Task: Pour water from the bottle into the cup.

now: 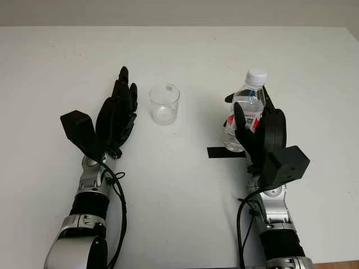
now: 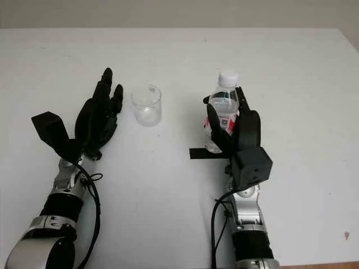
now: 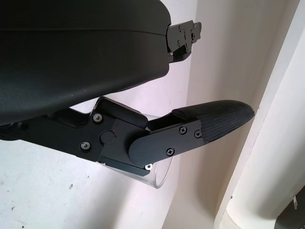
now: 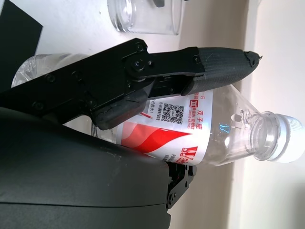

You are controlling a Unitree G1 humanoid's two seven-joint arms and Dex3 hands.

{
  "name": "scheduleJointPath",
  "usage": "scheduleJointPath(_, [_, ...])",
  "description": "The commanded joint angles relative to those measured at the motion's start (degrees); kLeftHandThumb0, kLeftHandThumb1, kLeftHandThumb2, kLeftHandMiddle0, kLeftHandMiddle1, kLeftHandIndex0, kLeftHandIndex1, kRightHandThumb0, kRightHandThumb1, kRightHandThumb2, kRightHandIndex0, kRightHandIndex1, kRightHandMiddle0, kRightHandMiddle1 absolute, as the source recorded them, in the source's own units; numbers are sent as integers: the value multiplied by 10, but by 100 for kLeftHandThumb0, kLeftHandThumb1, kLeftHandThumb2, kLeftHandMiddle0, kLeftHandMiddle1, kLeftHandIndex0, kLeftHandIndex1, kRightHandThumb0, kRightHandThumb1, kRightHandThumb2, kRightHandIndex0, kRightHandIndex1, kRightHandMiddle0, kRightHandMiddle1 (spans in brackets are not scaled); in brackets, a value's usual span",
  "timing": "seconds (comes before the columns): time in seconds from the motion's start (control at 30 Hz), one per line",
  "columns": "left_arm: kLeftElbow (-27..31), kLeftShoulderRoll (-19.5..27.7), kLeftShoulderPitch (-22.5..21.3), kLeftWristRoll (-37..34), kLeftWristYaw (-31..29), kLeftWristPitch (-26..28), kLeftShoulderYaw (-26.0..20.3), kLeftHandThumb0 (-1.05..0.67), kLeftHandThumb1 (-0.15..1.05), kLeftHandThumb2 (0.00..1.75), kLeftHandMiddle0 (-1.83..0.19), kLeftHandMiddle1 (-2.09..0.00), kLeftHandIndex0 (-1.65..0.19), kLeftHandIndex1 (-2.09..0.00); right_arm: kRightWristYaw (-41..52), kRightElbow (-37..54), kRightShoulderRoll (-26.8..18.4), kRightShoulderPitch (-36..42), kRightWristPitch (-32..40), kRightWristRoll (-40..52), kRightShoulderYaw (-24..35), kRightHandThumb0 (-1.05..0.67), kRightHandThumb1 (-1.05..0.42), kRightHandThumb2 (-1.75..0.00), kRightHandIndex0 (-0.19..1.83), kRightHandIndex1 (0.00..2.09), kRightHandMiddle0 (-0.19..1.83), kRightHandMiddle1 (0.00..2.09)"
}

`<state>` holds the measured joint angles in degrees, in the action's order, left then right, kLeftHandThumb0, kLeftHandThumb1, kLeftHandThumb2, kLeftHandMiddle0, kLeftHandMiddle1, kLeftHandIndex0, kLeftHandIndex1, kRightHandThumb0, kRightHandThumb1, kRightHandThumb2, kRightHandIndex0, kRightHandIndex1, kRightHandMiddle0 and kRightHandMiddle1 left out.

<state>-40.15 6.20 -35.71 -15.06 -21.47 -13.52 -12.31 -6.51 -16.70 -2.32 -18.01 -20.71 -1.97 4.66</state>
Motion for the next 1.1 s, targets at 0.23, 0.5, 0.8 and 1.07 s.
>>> scheduleJointPath(0.23, [-12, 3, 14, 3, 2, -1, 0, -86, 105, 72, 19, 0, 19, 0, 12, 37, 5, 10, 33, 12, -3, -46, -105, -44, 132, 209, 85, 209])
scheduleJointPath(0.5, [-17, 4, 12, 3, 2, -6, 0, -86, 105, 72, 19, 0, 19, 0, 12, 28, -6, 13, 26, -19, -9, -58, -105, -28, 91, 209, 71, 209])
scheduleJointPath(0.8, [-15, 7, 11, 4, 2, 0, 2, -86, 105, 72, 19, 0, 19, 0, 43, 26, -5, 17, 28, 7, -8, -61, -105, -16, 37, 188, 22, 188])
scheduleJointPath(1.07, [-16, 9, 9, 3, -1, 2, 1, -85, 105, 73, 19, 0, 19, 0, 108, 24, -8, 47, 30, 43, -12, -60, -105, -7, 3, 162, 23, 196])
